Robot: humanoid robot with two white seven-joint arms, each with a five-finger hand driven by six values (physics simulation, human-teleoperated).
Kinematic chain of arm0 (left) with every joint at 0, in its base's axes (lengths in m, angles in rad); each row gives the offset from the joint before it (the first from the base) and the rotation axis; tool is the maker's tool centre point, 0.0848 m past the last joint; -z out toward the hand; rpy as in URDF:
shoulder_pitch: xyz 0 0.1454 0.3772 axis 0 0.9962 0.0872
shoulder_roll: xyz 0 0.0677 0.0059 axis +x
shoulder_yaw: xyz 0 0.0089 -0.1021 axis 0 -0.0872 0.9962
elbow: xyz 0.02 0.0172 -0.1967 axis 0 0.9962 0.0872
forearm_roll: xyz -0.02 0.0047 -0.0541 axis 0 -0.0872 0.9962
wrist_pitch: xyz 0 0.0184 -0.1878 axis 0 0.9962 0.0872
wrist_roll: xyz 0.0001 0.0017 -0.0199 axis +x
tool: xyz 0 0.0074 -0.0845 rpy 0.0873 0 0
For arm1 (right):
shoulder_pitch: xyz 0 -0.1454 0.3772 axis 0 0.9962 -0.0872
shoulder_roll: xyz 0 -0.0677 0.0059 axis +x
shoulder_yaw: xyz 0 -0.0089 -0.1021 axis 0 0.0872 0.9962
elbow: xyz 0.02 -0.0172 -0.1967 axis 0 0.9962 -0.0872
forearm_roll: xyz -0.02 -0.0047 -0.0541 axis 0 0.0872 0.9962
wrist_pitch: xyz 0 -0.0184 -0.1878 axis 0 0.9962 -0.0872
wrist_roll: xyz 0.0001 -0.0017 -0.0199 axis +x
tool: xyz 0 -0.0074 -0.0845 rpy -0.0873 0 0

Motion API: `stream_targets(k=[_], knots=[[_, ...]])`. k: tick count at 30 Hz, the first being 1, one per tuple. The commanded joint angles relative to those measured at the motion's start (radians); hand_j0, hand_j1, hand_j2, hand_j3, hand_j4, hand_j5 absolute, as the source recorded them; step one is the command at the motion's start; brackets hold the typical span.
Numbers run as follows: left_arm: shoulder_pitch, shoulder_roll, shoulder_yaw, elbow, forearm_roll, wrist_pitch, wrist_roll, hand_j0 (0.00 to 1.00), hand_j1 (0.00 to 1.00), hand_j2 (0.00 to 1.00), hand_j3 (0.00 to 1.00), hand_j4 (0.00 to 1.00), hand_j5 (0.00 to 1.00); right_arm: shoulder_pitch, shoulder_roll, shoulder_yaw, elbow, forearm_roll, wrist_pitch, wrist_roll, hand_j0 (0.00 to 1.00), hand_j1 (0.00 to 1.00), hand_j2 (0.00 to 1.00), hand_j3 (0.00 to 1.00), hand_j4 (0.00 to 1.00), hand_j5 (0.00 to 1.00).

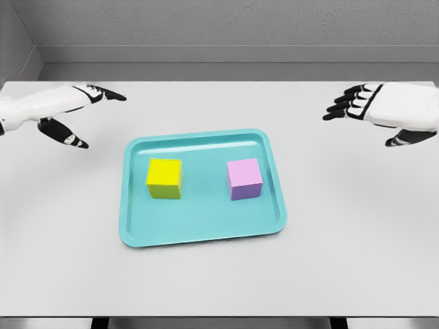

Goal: Push two cubes

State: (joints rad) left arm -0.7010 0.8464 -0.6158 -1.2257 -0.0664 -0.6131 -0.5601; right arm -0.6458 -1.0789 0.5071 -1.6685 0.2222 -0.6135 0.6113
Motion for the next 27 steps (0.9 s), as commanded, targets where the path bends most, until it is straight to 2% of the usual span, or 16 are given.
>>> stream_targets(k=[1, 4, 5, 6, 7, 8, 9, 10, 12, 13, 16, 20, 23, 25, 27], knots=[[0.0, 0.028, -0.03, -0.003, 0.019, 0.002, -0.015, 1.0, 1.0, 1.0, 1.0, 1.0, 1.0, 0.0, 0.005, 0.016, -0.002, -0.004, 0.003, 0.0, 1.0, 1.0, 1.0, 1.0, 1.0, 1.0], [-0.032, 0.037, -0.05, -0.014, 0.013, 0.002, -0.021, 1.0, 1.0, 1.0, 1.0, 1.0, 1.0, -0.003, 0.005, 0.016, -0.005, -0.004, 0.003, 0.0, 1.0, 1.0, 1.0, 1.0, 1.0, 1.0], [-0.061, 0.036, -0.1, -0.014, -0.021, 0.002, -0.024, 0.88, 0.88, 0.88, 0.88, 0.88, 0.88, -0.005, 0.005, 0.016, -0.005, -0.004, 0.003, 0.0, 1.0, 1.0, 1.0, 1.0, 1.0, 1.0], [-0.083, 0.043, -0.131, -0.015, -0.081, 0.002, -0.024, 0.57, 0.57, 0.57, 0.57, 0.57, 0.57, -0.006, 0.005, 0.016, -0.005, -0.004, 0.003, 0.0, 1.0, 1.0, 1.0, 1.0, 1.0, 1.0], [-0.09, 0.04, -0.16, -0.015, -0.136, 0.002, -0.027, 0.44, 0.44, 0.44, 0.44, 0.44, 0.44, -0.003, 0.005, 0.017, -0.008, -0.004, 0.003, 0.0, 1.0, 1.0, 1.0, 1.0, 1.0, 1.0], [-0.112, 0.034, -0.173, -0.02, -0.164, 0.002, -0.049, 0.42, 0.42, 0.42, 0.42, 0.42, 0.42, -0.005, -0.001, 0.036, -0.008, -0.004, 0.003, 0.0, 0.71, 0.71, 0.71, 0.71, 0.71, 0.71], [-0.115, 0.026, -0.173, -0.032, -0.165, 0.002, -0.051, 0.42, 0.42, 0.42, 0.42, 0.42, 0.42, -0.008, -0.004, 0.056, -0.01, -0.004, 0.003, 0.0, 0.37, 0.37, 0.37, 0.37, 0.37, 0.37], [-0.118, 0.022, -0.17, -0.041, -0.164, 0.002, -0.051, 0.42, 0.42, 0.42, 0.42, 0.42, 0.42, -0.008, -0.004, 0.083, -0.01, -0.001, 0.003, 0.0, 0.32, 0.32, 0.32, 0.32, 0.32, 0.32], [-0.124, 0.008, -0.212, -0.103, -0.165, 0.002, -0.051, 0.42, 0.42, 0.42, 0.42, 0.42, 0.42, -0.015, -0.004, 0.146, -0.042, 0.057, 0.003, 0.0, 0.14, 0.14, 0.14, 0.14, 0.14, 0.14], [-0.124, 0.01, -0.228, -0.138, -0.165, 0.002, -0.051, 0.42, 0.42, 0.42, 0.42, 0.42, 0.42, -0.015, -0.003, 0.159, -0.042, 0.065, 0.003, 0.0, 0.08, 0.08, 0.08, 0.08, 0.08, 0.08], [-0.123, -0.006, -0.263, -0.144, -0.167, 0.002, -0.051, 0.42, 0.42, 0.42, 0.42, 0.42, 0.42, -0.015, 0.024, 0.188, -0.042, 0.134, 0.003, 0.0, 0.08, 0.08, 0.08, 0.08, 0.08, 0.08], [-0.12, -0.004, -0.275, -0.143, -0.168, 0.002, -0.051, 0.42, 0.42, 0.42, 0.42, 0.42, 0.42, -0.037, 0.071, 0.243, -0.043, 0.154, 0.003, 0.0, 0.08, 0.08, 0.08, 0.08, 0.08, 0.08], [-0.115, -0.004, -0.275, -0.143, -0.182, 0.002, -0.051, 0.41, 0.41, 0.41, 0.41, 0.41, 0.41, -0.129, 0.117, 0.346, -0.042, 0.192, 0.003, 0.0, 0.08, 0.08, 0.08, 0.08, 0.08, 0.08], [-0.115, -0.004, -0.277, -0.143, -0.184, 0.002, -0.051, 0.41, 0.41, 0.41, 0.41, 0.41, 0.41, -0.138, 0.131, 0.355, -0.04, 0.195, 0.003, 0.0, 0.08, 0.08, 0.08, 0.08, 0.08, 0.08], [-0.115, -0.006, -0.291, -0.158, -0.185, 0.002, -0.051, 0.41, 0.41, 0.41, 0.41, 0.41, 0.41, -0.172, 0.146, 0.404, -0.037, 0.197, 0.003, 0.0, 0.08, 0.08, 0.08, 0.08, 0.08, 0.08]])
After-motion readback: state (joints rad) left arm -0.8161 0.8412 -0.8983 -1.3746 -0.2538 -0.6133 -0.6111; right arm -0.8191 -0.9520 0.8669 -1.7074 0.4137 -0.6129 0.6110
